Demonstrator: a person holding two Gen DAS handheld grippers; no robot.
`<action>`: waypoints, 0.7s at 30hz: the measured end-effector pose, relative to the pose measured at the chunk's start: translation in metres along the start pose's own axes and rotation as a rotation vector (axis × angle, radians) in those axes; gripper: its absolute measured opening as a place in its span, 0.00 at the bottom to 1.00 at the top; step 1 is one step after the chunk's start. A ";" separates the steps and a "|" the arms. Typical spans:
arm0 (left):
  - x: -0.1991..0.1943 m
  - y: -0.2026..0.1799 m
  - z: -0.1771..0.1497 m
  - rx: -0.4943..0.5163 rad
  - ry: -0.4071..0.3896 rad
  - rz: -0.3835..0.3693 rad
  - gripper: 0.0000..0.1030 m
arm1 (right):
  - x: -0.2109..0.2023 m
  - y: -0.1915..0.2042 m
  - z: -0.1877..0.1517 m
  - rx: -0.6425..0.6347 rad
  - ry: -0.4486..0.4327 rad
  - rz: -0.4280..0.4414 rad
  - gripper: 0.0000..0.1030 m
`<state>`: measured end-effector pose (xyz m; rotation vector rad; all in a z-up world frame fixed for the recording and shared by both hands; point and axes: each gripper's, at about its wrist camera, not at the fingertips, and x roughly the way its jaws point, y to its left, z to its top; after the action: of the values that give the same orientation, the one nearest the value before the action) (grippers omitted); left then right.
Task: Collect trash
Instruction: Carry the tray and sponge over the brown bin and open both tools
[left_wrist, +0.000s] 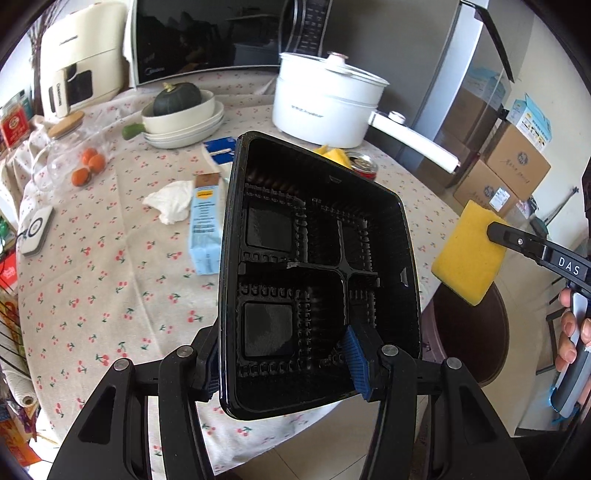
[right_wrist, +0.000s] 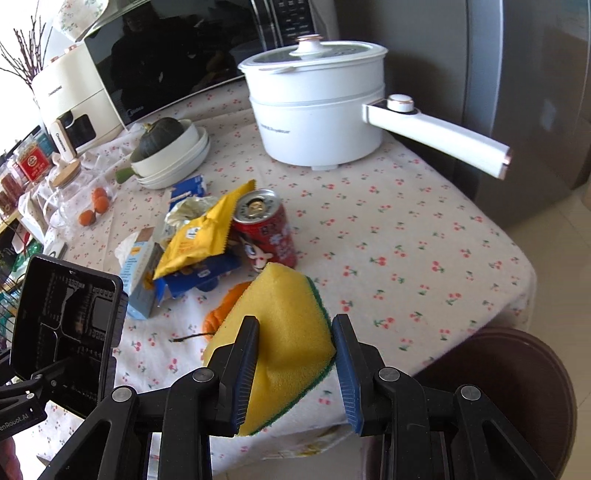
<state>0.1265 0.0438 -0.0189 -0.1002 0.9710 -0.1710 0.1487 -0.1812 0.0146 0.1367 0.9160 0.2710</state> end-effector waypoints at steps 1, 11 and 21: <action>0.001 -0.010 0.001 0.014 0.000 -0.008 0.55 | -0.004 -0.008 -0.001 0.004 -0.001 -0.009 0.35; 0.021 -0.115 0.002 0.149 0.026 -0.096 0.55 | -0.037 -0.084 -0.021 0.073 0.004 -0.095 0.35; 0.050 -0.198 -0.017 0.263 0.077 -0.134 0.55 | -0.058 -0.161 -0.051 0.134 0.037 -0.189 0.35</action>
<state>0.1197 -0.1605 -0.0369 0.0842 1.0111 -0.4264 0.1022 -0.3516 -0.0089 0.1682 0.9769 0.0369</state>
